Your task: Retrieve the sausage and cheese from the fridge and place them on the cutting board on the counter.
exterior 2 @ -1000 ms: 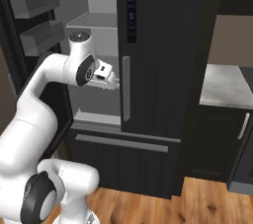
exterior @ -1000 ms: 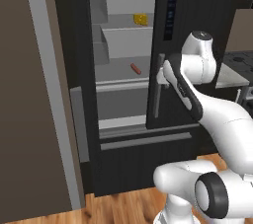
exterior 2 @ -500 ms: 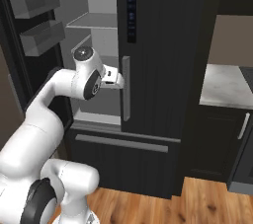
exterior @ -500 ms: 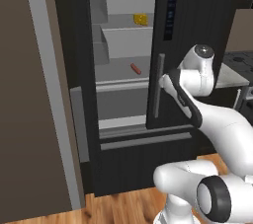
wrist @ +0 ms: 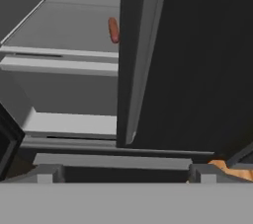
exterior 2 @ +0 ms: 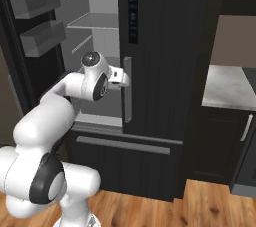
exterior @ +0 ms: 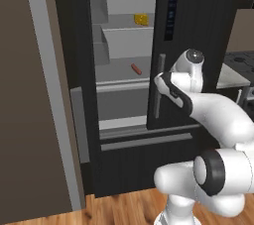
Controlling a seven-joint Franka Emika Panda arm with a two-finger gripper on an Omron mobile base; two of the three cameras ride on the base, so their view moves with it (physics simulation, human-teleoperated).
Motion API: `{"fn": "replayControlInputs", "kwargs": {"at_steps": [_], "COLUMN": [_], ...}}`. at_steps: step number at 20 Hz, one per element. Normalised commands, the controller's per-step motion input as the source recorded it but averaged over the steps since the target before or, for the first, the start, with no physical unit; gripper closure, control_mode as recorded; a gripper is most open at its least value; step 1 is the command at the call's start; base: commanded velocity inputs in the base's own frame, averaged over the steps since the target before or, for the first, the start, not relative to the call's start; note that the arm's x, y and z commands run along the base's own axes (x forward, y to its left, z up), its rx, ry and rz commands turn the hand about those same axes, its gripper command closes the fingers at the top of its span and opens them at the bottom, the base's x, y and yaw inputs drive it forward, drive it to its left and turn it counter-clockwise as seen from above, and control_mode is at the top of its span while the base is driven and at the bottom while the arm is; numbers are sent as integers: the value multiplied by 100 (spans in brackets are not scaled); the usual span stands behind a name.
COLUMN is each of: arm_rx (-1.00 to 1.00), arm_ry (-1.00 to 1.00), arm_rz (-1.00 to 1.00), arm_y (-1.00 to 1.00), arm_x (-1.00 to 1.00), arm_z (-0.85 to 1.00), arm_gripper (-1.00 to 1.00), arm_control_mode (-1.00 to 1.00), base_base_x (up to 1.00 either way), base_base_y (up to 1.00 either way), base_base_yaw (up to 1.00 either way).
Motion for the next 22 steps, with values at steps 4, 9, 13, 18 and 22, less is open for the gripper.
{"fn": "replayControlInputs", "kwargs": {"at_steps": [4,9,13,18,22], "arm_rx": [0,0,0,0,0], "arm_ry": [-6,-4,-7,-1,1], "arm_rz": [0,0,0,0,0], "arm_y": [-16,-20,-4,0,-8], "arm_x": [42,6,25,33,36], "arm_z": [0,-11,-20,-2,0], "arm_gripper": [-100,-100,-100,-100,-100], "arm_control_mode": [-100,-100,-100,-100,-100], "base_base_x": [0,0,0,0,0], "base_base_y": [0,0,0,0,0], "base_base_yaw": [0,0,0,0,0]}}
